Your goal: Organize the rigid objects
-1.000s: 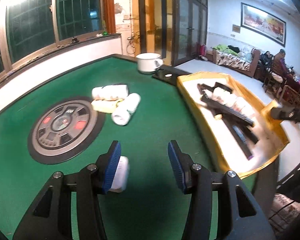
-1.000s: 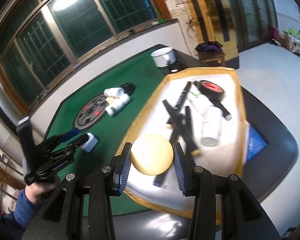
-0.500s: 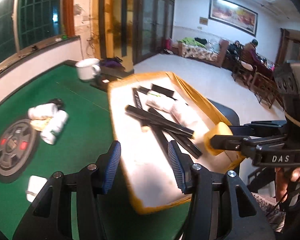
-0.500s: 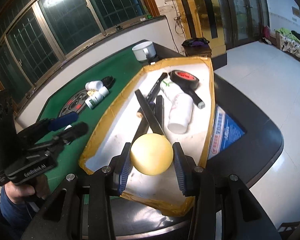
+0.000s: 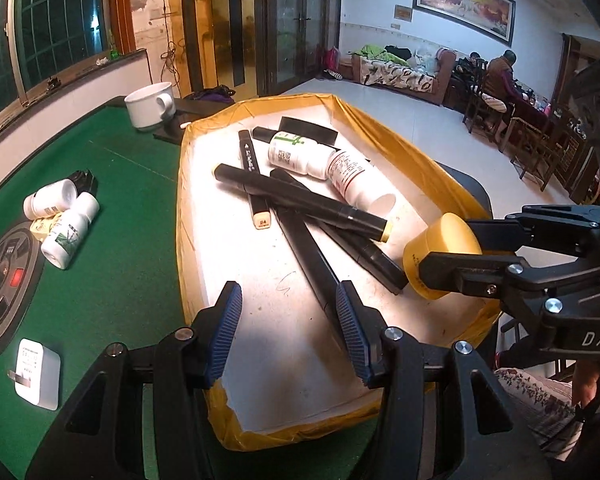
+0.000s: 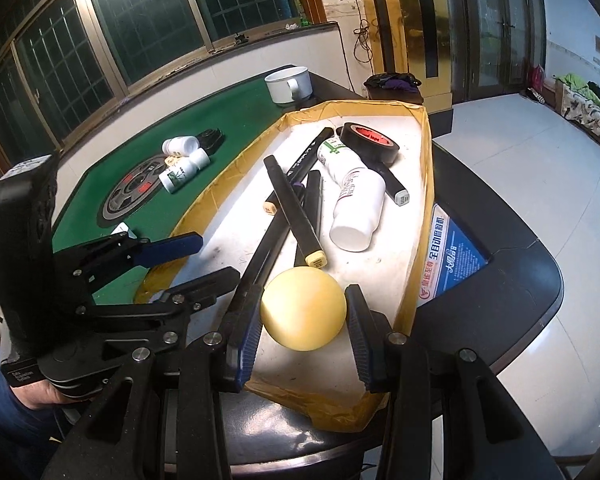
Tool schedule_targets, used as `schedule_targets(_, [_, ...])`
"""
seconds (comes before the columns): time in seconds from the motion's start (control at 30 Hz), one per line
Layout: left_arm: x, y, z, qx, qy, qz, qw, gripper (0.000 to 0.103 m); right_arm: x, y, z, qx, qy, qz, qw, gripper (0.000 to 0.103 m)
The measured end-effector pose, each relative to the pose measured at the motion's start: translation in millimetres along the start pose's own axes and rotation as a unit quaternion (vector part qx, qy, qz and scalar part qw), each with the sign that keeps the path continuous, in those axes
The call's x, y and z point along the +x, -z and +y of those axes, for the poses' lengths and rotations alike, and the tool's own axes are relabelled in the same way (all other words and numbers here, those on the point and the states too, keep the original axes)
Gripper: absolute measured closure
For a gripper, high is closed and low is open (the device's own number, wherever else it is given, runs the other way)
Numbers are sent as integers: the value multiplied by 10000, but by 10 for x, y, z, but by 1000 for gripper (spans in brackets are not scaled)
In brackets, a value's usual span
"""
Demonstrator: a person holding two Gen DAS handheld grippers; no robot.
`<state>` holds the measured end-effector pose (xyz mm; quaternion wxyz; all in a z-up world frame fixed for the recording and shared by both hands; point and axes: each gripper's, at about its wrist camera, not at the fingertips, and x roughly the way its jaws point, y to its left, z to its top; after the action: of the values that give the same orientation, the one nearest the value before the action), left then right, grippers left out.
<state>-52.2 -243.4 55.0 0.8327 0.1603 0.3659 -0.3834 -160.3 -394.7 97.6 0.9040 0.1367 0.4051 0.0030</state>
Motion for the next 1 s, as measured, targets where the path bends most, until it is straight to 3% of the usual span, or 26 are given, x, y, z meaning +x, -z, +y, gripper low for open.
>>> schedule_targets(0.33, [21,28,14,48,118,32,9999,54,26,-15,54,-41,110,24,9999,65])
schedule_targets(0.5, [-42,-2,67,-145,525,55,9985,54,-27,-48,56,50,124,-142,9998,48])
schedule_targets(0.7, [-614,-23,305,-340,602,-711,9951,54,-214,-116,48,128,-84,-606,9980,48])
schedule_targets(0.83, [-904,73,756,-658,148,-909,9936,47,-233,-130,47,138,-147,-630,9978,48])
schedule_targets(1.0, [-939,482,1519,-1041,-736,-342,9913,46,-202,-144,129,49,-264,-590,9979,48])
